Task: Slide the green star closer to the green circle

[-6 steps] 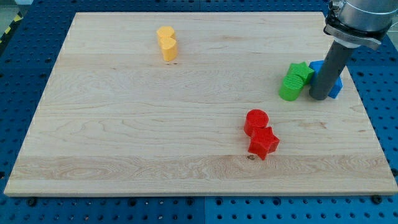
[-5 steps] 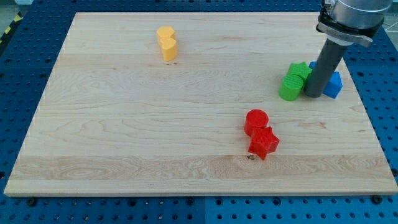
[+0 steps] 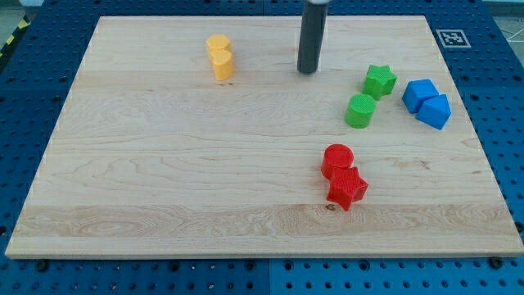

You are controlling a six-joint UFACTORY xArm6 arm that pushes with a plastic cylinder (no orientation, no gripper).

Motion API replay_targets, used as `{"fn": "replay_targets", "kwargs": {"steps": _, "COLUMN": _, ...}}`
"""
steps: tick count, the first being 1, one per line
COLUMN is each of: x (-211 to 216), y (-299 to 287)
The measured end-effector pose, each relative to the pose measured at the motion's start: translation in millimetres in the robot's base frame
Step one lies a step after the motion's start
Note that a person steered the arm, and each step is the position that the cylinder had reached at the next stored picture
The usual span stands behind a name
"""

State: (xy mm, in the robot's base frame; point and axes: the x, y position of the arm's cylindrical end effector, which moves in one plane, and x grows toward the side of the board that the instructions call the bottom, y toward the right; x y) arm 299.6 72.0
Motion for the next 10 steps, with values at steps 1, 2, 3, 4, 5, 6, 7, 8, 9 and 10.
{"fn": "replay_targets", "kwargs": {"steps": 1, "x": -31.0, "y": 63.6}}
{"fn": "replay_targets", "kwargs": {"steps": 2, "x": -19.5, "y": 127.1}}
{"fn": "replay_targets", "kwargs": {"steps": 3, "x": 4.9, "y": 137.3}}
{"fn": "replay_targets", "kwargs": {"steps": 4, "x": 29.9, "y": 126.1}}
{"fn": "replay_targets", "kwargs": {"steps": 5, "x": 47.1, "y": 107.5}}
{"fn": "replay_targets", "kwargs": {"steps": 6, "x": 59.6, "y": 96.8}}
{"fn": "replay_targets", "kwargs": {"steps": 7, "x": 71.9, "y": 91.8}}
{"fn": "replay_targets", "kwargs": {"steps": 8, "x": 83.7, "y": 87.6}}
{"fn": "replay_targets", "kwargs": {"steps": 9, "x": 97.8, "y": 78.7}}
{"fn": "replay_targets", "kwargs": {"steps": 10, "x": 102.1, "y": 81.7}}
